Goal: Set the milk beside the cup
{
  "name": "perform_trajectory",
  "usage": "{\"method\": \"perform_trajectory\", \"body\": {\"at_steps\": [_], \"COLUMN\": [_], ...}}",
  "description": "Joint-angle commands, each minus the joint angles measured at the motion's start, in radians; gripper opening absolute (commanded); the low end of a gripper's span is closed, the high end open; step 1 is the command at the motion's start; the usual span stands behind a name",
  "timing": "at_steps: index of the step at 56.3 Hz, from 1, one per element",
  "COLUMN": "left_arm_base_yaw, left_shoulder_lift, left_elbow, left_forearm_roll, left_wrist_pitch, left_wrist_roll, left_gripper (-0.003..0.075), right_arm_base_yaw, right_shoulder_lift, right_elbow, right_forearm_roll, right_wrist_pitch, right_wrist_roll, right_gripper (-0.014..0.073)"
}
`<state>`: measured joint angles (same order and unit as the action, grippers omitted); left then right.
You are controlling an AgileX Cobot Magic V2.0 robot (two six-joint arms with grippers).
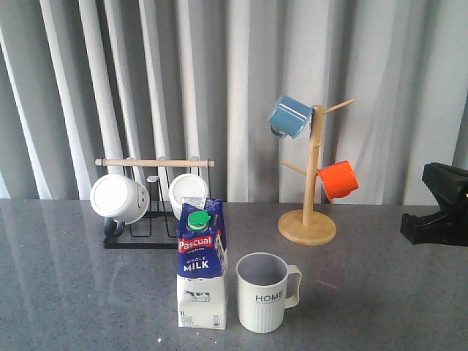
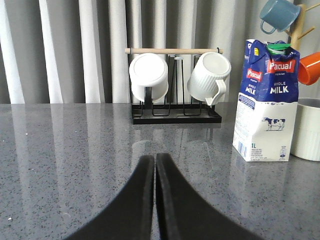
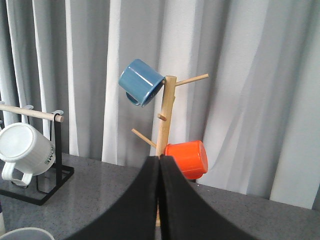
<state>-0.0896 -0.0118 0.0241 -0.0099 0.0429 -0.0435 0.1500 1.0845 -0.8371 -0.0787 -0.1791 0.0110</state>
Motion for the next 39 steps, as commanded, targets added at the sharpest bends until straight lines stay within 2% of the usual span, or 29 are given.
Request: {"method": "perform_trajectory", "body": {"at_steps": [1,39], "left_arm_base_yaw": [0.002,0.001], "left_shoulder_lift": [-0.013,-0.013], "left_elbow": [-0.02,-0.021], "left_forearm_roll": [-0.022,-0.032], "left_wrist_pitch": [-0.066,-0.043], "left_wrist_roll": [0.005,0.014], "left_gripper": [-0.0006,-0.0006], "right_arm_base_yaw": [-0.004,-0.004], "right_shoulder_lift": [-0.019,-0.019], "right_elbow": [-0.032,-0.032], "right_forearm_roll": [-0.01,-0.01], "right_wrist_pitch": [-0.07,-0.07], "right_wrist_roll": [-0.001,-0.001], "right_gripper": [-0.0008,-0.0008]}}
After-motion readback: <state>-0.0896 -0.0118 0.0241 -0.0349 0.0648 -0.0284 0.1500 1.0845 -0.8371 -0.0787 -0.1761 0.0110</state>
